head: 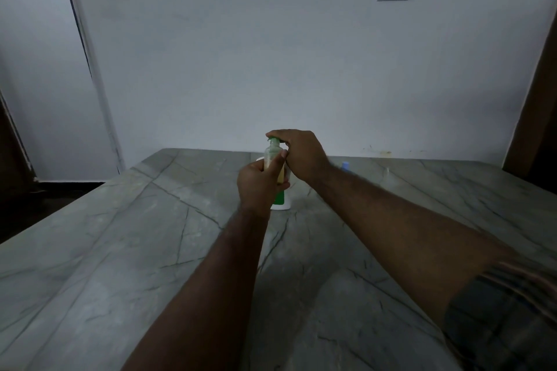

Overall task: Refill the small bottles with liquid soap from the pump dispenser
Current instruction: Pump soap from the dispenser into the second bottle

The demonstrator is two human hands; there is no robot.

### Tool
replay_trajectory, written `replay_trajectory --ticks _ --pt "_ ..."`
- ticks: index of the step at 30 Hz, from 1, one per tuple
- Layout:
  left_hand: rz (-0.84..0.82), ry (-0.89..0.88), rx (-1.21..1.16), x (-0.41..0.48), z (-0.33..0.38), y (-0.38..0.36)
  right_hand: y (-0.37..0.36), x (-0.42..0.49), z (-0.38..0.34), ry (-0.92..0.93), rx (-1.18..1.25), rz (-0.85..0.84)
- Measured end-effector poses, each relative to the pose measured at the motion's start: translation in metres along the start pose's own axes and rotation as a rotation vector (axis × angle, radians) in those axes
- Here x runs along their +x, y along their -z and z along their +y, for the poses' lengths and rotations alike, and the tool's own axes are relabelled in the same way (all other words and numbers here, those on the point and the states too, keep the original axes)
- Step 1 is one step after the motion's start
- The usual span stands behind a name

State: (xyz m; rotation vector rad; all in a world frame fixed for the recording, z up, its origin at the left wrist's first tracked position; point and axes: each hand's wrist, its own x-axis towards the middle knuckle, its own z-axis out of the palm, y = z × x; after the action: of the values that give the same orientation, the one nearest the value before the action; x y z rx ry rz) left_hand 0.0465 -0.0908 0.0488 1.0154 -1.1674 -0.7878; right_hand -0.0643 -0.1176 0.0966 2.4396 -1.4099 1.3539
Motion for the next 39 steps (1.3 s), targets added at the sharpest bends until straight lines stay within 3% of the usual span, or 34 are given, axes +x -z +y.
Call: replay_trajectory --ticks 39 --pt "0.011 -0.010 0.038 0.001 -0.003 0.001 0.007 0.000 -0.003 0.010 -0.018 -0.068"
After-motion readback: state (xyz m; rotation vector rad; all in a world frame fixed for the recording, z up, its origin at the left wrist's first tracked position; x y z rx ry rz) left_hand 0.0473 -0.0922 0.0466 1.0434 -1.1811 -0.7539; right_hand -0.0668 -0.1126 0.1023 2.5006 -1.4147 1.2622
